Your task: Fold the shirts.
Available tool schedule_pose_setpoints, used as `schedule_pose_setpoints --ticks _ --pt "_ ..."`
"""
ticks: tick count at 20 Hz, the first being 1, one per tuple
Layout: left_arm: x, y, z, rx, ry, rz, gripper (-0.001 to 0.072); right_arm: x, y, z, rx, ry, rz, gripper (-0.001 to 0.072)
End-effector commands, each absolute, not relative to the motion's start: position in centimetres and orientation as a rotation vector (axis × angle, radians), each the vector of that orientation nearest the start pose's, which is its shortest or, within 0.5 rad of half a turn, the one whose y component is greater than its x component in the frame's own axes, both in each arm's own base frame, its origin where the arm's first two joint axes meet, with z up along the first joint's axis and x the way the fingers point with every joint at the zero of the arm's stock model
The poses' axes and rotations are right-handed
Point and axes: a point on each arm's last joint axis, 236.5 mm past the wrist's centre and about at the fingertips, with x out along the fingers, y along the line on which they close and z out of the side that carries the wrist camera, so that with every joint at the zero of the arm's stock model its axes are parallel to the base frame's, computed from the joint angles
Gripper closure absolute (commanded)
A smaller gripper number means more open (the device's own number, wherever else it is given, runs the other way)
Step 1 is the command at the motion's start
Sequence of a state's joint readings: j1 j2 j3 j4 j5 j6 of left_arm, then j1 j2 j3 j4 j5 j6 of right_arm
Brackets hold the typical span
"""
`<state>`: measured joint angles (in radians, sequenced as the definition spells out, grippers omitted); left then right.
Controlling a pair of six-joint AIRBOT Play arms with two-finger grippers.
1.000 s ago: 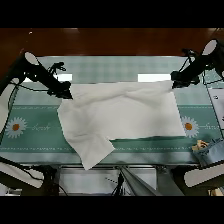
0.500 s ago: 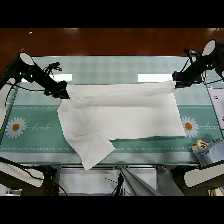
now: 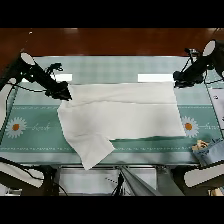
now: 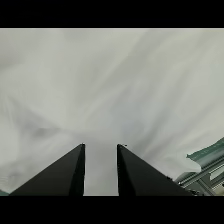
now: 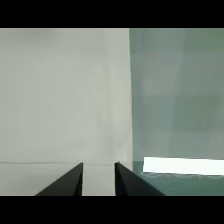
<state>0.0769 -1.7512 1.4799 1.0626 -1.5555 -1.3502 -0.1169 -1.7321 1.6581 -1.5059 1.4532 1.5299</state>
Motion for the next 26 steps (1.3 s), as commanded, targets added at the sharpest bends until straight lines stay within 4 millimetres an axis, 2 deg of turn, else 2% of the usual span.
schedule_pose_setpoints --ticks 1,3,5,6,7,8,12,14,15,17,22,24,26 --pt "37.2 -7.3 -3.7 -0.395 1.718 -0.485 0.0436 40.2 -7.3 -2.5 -0.072 1.673 -0.075 0.0398" --pt "37.3 -5.7 -2.0 -0.416 1.670 -0.455 0.0436 38.3 -8.6 -1.8 -0.009 1.730 -0.105 0.0287" --pt "36.1 -4.1 -0.7 -0.440 1.633 -0.425 0.0431 36.7 -9.9 -1.3 0.063 1.731 -0.113 0.0272" --pt "34.9 -3.5 -0.6 -0.454 1.630 -0.417 0.0393 35.7 -10.4 -1.4 0.113 1.720 -0.105 0.0270" --pt "33.1 -3.0 -1.0 -0.491 1.638 -0.391 0.0264 34.7 -10.7 -1.7 0.164 1.705 -0.092 0.0235" --pt "31.1 -2.9 -1.7 -0.532 1.655 -0.367 0.0231 33.7 -11.0 -2.3 0.229 1.680 -0.076 0.0226" --pt "23.0 -4.1 -4.2 -0.630 1.723 -0.364 0.0231 31.4 -11.6 -4.1 0.411 1.571 -0.041 0.0226" --pt "20.6 -4.6 -5.3 -0.651 1.738 -0.365 0.0215 30.7 -11.8 -4.7 0.458 1.565 -0.042 0.0226" --pt "19.4 -5.1 -5.9 -0.668 1.766 -0.371 0.0147 30.8 -11.8 -4.8 0.471 1.557 -0.043 0.0226" --pt "17.2 -6.2 -6.9 -0.680 1.825 -0.401 0.0143 31.4 -11.2 -4.7 0.486 1.533 -0.023 0.0226" --pt "13.6 -8.9 -8.8 -0.625 1.932 -0.453 0.0143 32.1 -10.3 -4.3 0.525 1.508 0.012 0.0226" --pt "13.8 -10.6 -8.8 -0.637 1.915 -0.488 0.0143 32.0 -10.2 -4.3 0.526 1.512 0.014 0.0226" --pt "15.2 -11.7 -9.0 -0.662 1.858 -0.477 0.0143 31.9 -10.1 -4.3 0.529 1.518 0.018 0.0227"
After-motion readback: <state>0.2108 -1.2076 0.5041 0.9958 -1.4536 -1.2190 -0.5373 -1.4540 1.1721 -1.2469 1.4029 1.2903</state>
